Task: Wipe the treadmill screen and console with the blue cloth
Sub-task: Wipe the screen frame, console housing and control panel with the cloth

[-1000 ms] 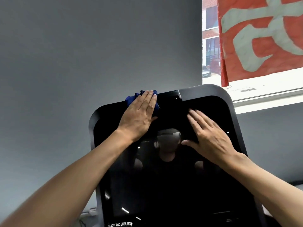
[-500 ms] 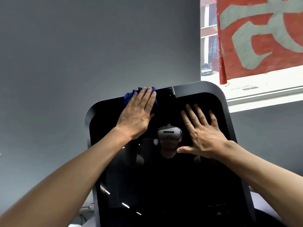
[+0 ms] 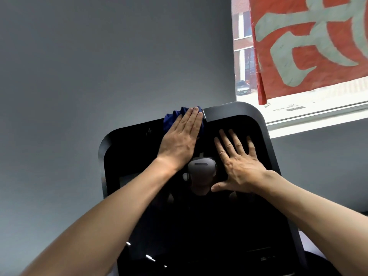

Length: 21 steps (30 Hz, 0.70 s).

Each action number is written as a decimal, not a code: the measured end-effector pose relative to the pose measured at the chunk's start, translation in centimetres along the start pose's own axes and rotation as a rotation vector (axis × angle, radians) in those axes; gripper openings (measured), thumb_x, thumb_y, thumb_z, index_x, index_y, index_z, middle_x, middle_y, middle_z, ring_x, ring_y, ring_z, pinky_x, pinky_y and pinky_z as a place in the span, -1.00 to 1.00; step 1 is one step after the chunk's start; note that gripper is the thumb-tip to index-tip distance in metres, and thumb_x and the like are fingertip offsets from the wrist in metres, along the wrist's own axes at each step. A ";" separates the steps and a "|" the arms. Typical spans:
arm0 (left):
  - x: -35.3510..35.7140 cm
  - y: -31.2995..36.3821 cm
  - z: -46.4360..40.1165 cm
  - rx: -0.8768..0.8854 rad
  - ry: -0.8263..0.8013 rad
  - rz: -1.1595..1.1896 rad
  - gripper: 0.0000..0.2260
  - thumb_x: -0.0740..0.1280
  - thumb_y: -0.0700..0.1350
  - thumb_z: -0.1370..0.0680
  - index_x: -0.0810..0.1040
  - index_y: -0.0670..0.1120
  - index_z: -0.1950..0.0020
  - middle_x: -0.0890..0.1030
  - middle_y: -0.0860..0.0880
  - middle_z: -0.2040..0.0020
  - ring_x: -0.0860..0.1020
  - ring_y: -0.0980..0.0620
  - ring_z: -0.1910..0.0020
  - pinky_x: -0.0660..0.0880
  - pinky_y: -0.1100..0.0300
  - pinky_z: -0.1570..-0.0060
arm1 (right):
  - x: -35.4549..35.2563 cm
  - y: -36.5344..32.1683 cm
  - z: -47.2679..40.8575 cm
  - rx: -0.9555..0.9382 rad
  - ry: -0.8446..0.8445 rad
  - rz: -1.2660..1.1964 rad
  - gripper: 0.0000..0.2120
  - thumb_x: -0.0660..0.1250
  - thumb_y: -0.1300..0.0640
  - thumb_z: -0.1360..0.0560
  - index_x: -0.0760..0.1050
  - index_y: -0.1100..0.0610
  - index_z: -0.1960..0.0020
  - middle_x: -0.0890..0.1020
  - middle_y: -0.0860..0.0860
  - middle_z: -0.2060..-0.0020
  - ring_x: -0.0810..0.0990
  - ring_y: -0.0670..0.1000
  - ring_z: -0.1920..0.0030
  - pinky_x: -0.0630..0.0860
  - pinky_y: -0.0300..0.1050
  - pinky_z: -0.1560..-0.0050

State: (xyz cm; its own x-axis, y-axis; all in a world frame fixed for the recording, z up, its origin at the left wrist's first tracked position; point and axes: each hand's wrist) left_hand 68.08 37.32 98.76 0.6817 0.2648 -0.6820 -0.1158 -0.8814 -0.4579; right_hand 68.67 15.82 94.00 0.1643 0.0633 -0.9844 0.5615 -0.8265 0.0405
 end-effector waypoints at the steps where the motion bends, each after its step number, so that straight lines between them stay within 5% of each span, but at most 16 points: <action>1: -0.2 -1.2 1.1 0.038 -0.010 -0.016 -0.42 0.19 -0.22 -0.66 0.05 -0.26 -0.64 0.08 -0.21 -0.65 0.08 -0.13 -0.64 0.12 -0.04 -0.59 | 0.0 0.0 0.0 0.000 -0.001 0.005 0.38 0.17 -0.68 -0.20 -0.52 0.08 -0.56 -0.57 0.04 -0.49 -0.62 0.12 -0.46 -0.37 0.40 -0.47; 7: -1.3 -7.1 2.0 0.070 -0.134 -0.048 -0.38 0.11 0.10 -0.70 0.17 -0.32 -0.59 0.26 -0.28 -0.58 0.24 -0.17 -0.58 0.21 -0.03 -0.56 | 0.3 0.1 -0.3 -0.013 0.009 -0.007 0.38 0.17 -0.68 -0.20 -0.55 0.08 -0.53 -0.58 0.06 -0.48 -0.63 0.14 -0.46 -0.36 0.42 -0.47; 10: -1.7 -5.7 -0.9 -0.063 -0.296 0.093 -0.31 0.04 0.20 -0.68 0.06 -0.26 -0.63 0.14 -0.22 -0.63 0.10 -0.11 -0.63 0.04 0.03 -0.60 | 0.6 0.3 -0.4 -0.015 0.014 -0.016 0.38 0.18 -0.68 -0.20 -0.56 0.07 -0.53 -0.58 0.06 -0.48 -0.63 0.13 -0.46 -0.35 0.41 -0.47; 17: -0.8 -0.2 -3.4 -0.094 -0.148 0.189 -0.39 0.05 0.11 -0.70 0.09 -0.25 -0.63 0.13 -0.21 -0.64 0.07 -0.12 -0.64 -0.02 -0.01 -0.61 | 0.2 0.0 -0.1 0.002 0.040 0.006 0.35 0.17 -0.67 -0.22 -0.53 0.06 -0.54 -0.54 0.06 -0.50 -0.60 0.13 -0.48 -0.33 0.39 -0.48; 21: -1.9 -0.6 -2.5 -0.061 -0.151 0.257 -0.45 0.13 0.04 -0.72 0.09 -0.18 -0.64 0.10 -0.13 -0.65 0.03 -0.01 -0.65 -0.09 0.09 -0.61 | 0.0 -0.9 1.1 0.023 0.175 -0.018 0.30 0.31 -0.57 -0.25 -0.24 0.09 -0.64 -0.28 0.07 -0.62 -0.31 0.13 -0.61 -0.14 0.24 -0.56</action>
State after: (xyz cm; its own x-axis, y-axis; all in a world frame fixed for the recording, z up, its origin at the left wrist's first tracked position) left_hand 68.62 36.32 101.77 0.5198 0.0812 -0.8504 -0.2236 -0.9479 -0.2271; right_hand 67.25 15.91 93.77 0.2942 0.1726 -0.9400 0.5471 -0.8369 0.0175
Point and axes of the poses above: each hand's wrist, its own z-axis away from the middle knuckle, its own x-axis out of the palm, y = z × x
